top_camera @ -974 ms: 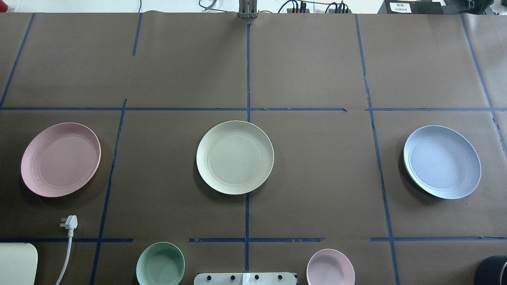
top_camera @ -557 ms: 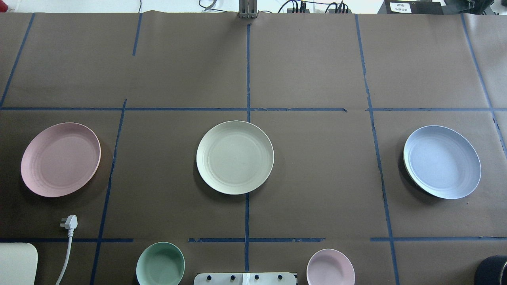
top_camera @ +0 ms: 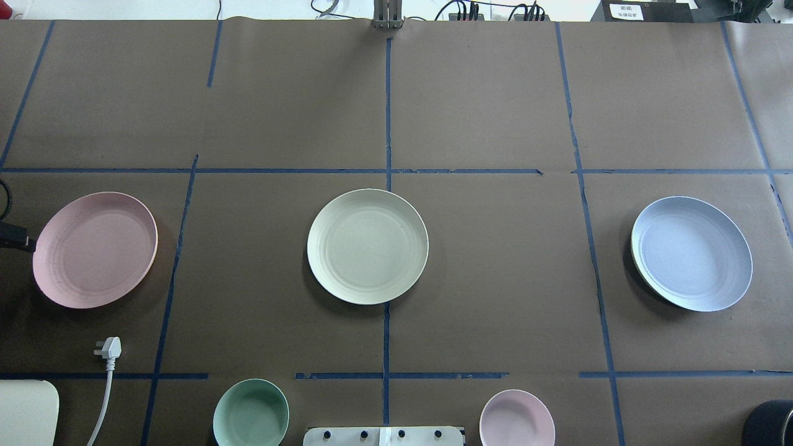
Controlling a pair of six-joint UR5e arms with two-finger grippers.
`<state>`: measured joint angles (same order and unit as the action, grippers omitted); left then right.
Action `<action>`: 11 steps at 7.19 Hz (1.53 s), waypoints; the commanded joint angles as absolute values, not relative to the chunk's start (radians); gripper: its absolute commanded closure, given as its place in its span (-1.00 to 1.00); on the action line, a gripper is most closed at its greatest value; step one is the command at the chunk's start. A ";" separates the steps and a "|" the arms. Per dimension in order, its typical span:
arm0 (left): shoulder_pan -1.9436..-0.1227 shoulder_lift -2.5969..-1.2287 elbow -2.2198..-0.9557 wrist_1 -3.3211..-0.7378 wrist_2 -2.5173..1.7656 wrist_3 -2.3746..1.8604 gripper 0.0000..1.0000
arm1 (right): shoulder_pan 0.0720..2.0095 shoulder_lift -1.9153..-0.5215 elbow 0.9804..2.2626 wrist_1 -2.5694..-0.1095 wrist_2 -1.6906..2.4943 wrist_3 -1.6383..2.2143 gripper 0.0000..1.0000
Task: Stack three plates with pink and blue
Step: 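Lower the left gripper to the pink plate rim and grasp it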
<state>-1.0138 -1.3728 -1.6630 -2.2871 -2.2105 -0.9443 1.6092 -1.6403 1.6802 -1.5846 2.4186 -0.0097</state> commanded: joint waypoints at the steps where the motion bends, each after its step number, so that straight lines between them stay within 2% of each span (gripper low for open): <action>1: -0.971 -1.402 -1.622 -2.310 -2.186 -0.966 -1.00 | 1.609 -1.640 1.681 -1.585 2.419 -0.009 -1.00; 3: -0.948 -1.417 -1.594 -2.318 -2.186 -0.966 -0.93 | 1.609 -1.640 1.681 -1.585 2.418 -0.011 -1.00; 4: -0.946 -1.417 -1.594 -2.318 -2.187 -0.966 -0.61 | 1.609 -1.640 1.681 -1.585 2.418 -0.011 -1.00; 5: -0.946 -1.417 -1.597 -2.319 -2.187 -0.963 0.23 | 1.609 -1.640 1.681 -1.585 2.416 -0.011 -1.00; 6: -0.948 -1.416 -1.604 -2.321 -2.190 -0.960 0.79 | 1.609 -1.631 1.680 -1.588 2.415 -0.009 -1.00; 7: -0.948 -1.416 -1.605 -2.319 -2.195 -0.959 0.97 | 1.609 -1.629 1.680 -1.588 2.418 -0.009 -1.00; 9: -0.966 -1.395 -1.614 -2.307 -2.273 -0.960 1.00 | 1.608 -1.617 1.681 -1.586 2.414 -0.011 -1.00; 11: -1.191 -1.393 -1.615 -2.252 -2.415 -0.953 1.00 | 1.605 -1.605 1.681 -1.583 2.414 -0.011 -1.00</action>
